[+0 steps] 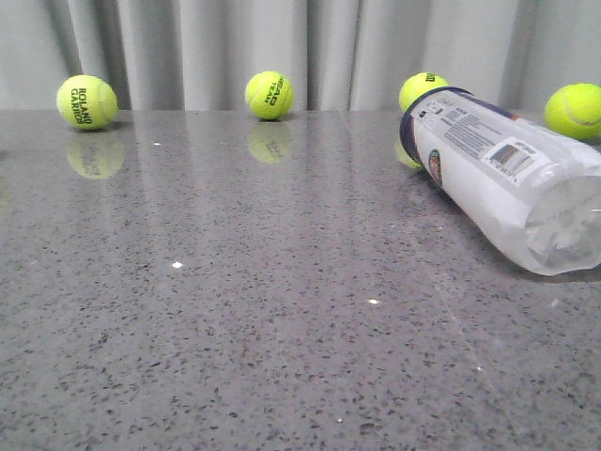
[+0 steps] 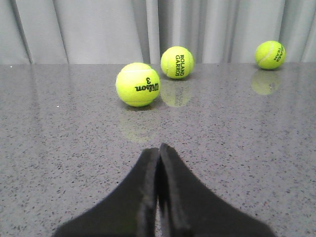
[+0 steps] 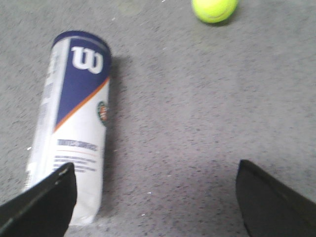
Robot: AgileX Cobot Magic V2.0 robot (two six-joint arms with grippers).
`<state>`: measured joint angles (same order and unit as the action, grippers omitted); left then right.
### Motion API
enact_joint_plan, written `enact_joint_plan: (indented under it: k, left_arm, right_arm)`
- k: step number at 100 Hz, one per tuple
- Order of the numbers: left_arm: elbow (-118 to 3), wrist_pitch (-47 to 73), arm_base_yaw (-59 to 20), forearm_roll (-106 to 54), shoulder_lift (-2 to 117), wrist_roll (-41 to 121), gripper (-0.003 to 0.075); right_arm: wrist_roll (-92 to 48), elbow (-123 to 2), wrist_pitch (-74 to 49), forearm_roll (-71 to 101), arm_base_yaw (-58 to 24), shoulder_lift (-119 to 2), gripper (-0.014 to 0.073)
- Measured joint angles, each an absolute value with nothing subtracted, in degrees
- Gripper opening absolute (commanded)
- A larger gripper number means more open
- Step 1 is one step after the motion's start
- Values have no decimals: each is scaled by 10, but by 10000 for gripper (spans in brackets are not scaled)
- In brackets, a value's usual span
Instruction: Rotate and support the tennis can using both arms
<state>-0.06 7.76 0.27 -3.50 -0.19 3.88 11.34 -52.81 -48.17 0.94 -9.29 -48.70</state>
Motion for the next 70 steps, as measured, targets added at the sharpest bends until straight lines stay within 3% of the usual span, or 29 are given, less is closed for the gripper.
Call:
enact_joint_plan:
  k: [33,70]
  left_arm:
    - [-1,78,3,-35,-2,39,-20]
    - [-1,78,3,-35,-2,39,-20]
  right_arm:
    - [112,-691,-599,49,-164,-687,646]
    - [112,-813,-654,81,-182,-867,646]
